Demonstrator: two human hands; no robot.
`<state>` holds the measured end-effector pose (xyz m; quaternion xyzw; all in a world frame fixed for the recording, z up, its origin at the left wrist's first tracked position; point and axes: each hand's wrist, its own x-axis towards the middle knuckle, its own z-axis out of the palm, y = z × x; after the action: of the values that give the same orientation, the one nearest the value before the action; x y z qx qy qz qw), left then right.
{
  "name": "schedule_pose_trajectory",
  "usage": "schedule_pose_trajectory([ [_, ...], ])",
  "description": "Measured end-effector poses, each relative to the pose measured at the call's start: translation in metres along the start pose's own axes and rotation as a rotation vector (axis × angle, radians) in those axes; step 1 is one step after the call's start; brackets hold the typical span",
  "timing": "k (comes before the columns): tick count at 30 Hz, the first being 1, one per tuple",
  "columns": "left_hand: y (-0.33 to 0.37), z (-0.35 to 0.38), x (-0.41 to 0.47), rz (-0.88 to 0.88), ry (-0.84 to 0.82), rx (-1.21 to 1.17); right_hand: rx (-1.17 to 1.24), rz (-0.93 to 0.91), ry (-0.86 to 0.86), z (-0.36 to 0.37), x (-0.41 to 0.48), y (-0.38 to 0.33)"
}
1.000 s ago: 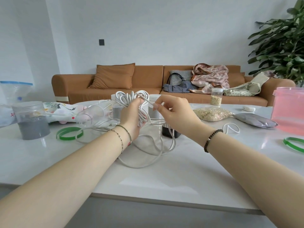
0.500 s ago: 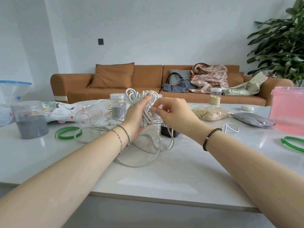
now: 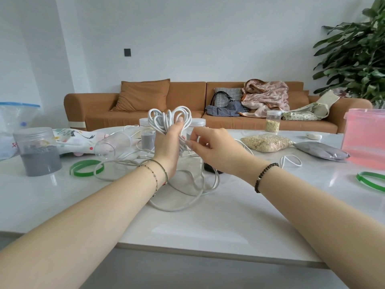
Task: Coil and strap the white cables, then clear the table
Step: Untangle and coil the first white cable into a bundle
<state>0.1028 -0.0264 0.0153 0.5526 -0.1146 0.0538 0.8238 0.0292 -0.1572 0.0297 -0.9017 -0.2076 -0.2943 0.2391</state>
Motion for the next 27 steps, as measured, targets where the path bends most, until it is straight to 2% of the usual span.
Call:
schedule_pose_trajectory([
  [7, 0.010, -0.005, 0.006, 0.162, 0.405, -0.235, 0.063, -0.011, -0.023, 0.001, 0.001, -0.002],
  [9, 0.011, -0.010, 0.010, 0.105, 0.521, -0.322, 0.094, -0.011, -0.078, 0.001, 0.000, -0.003],
  [11, 0.011, -0.013, 0.013, 0.019, 0.571, -0.376, 0.088, -0.020, -0.137, 0.001, -0.002, -0.005],
  [13, 0.012, -0.014, 0.014, -0.022, 0.512, -0.449, 0.011, 0.006, -0.175, 0.001, -0.003, -0.006],
  [17, 0.023, -0.007, 0.002, -0.084, 0.261, -0.636, -0.193, 0.145, -0.148, -0.004, -0.003, -0.003],
  [20, 0.025, -0.003, -0.008, -0.175, 0.070, -0.684, -0.301, 0.246, -0.098, -0.007, -0.003, 0.000],
  [23, 0.023, 0.002, -0.020, -0.250, -0.138, -0.502, -0.359, 0.295, -0.057, -0.008, -0.002, 0.004],
  [27, 0.019, 0.008, -0.025, -0.285, -0.231, -0.213, -0.412, 0.236, -0.013, -0.004, -0.002, 0.010],
])
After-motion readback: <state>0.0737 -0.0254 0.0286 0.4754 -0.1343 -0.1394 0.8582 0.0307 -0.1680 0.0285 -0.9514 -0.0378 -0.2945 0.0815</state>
